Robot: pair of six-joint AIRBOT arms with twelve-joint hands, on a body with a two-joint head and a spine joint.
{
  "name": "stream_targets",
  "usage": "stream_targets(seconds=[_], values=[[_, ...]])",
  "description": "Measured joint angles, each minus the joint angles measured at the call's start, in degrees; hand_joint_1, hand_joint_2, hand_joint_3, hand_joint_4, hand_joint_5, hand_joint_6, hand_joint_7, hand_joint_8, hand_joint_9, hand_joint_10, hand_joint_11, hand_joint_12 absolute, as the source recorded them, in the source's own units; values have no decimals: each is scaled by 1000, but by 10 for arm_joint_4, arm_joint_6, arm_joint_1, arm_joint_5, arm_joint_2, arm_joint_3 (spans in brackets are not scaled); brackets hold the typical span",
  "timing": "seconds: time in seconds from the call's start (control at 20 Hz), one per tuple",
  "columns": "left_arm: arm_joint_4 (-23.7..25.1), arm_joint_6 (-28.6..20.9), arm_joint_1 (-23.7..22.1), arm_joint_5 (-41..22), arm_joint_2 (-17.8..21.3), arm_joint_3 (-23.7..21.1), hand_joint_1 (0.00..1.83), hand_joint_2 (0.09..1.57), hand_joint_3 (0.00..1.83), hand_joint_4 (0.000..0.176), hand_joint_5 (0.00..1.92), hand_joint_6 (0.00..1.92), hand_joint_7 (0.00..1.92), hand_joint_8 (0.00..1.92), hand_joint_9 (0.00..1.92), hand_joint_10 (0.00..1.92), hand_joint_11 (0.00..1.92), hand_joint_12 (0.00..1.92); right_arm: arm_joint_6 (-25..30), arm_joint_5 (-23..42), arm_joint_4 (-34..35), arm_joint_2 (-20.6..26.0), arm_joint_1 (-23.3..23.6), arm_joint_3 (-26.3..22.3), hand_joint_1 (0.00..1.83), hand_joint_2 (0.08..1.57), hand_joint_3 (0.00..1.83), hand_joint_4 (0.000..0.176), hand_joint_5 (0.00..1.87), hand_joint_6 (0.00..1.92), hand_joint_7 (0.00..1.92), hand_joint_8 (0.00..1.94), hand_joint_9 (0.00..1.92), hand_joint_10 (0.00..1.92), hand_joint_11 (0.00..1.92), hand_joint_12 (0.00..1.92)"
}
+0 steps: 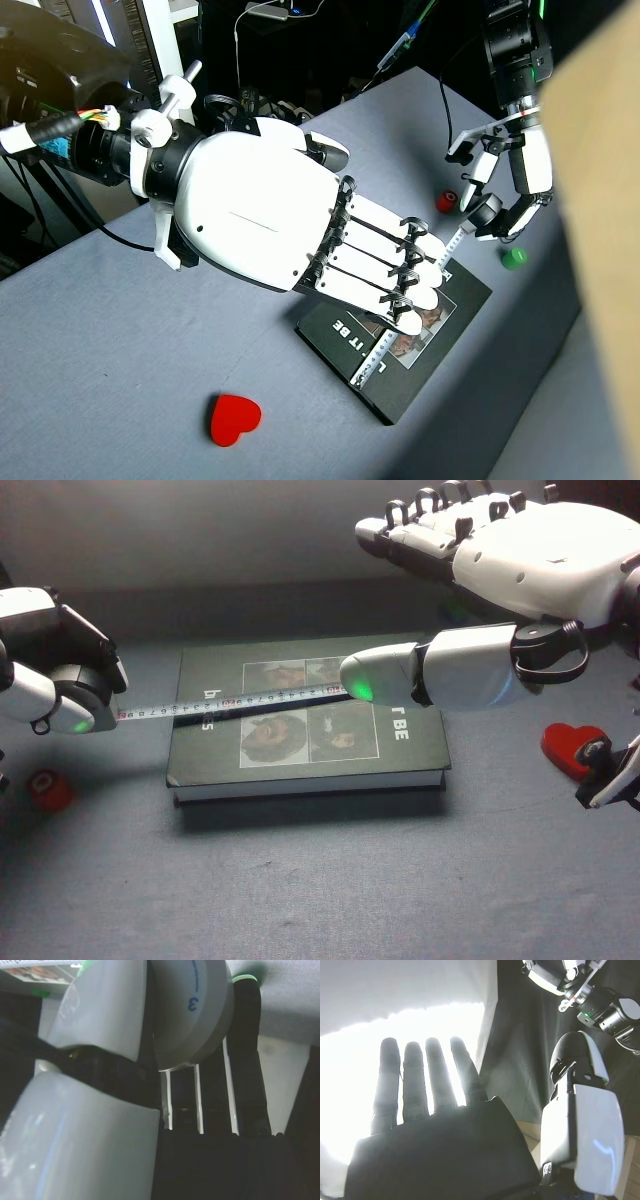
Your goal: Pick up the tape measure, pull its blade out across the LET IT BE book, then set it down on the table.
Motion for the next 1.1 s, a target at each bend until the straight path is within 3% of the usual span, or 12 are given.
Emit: stream_targets(seconds=[0.3, 0.65, 1.1], values=[[16, 2, -50, -19, 18, -45, 1370, 1144, 0, 0, 875, 944, 936, 1115, 832, 1388, 707, 1355, 0, 0, -2, 0, 0, 0, 0, 1015, 2, 20, 0, 0, 0, 0, 0, 0, 0, 296], [33, 2, -101, -65, 79, -135, 1370, 1141, 0, 0, 892, 930, 938, 1108, 834, 1382, 730, 1372, 0, 0, -4, 0, 0, 0, 0, 1019, 3, 20, 0, 0, 0, 0, 0, 0, 0, 296], [38, 1, -103, -104, 159, -235, 1370, 1142, 0, 0, 890, 928, 931, 1118, 837, 1383, 742, 1376, 0, 0, -4, -1, 0, 0, 0, 1029, 4, 18, 0, 0, 0, 0, 0, 0, 0, 239]])
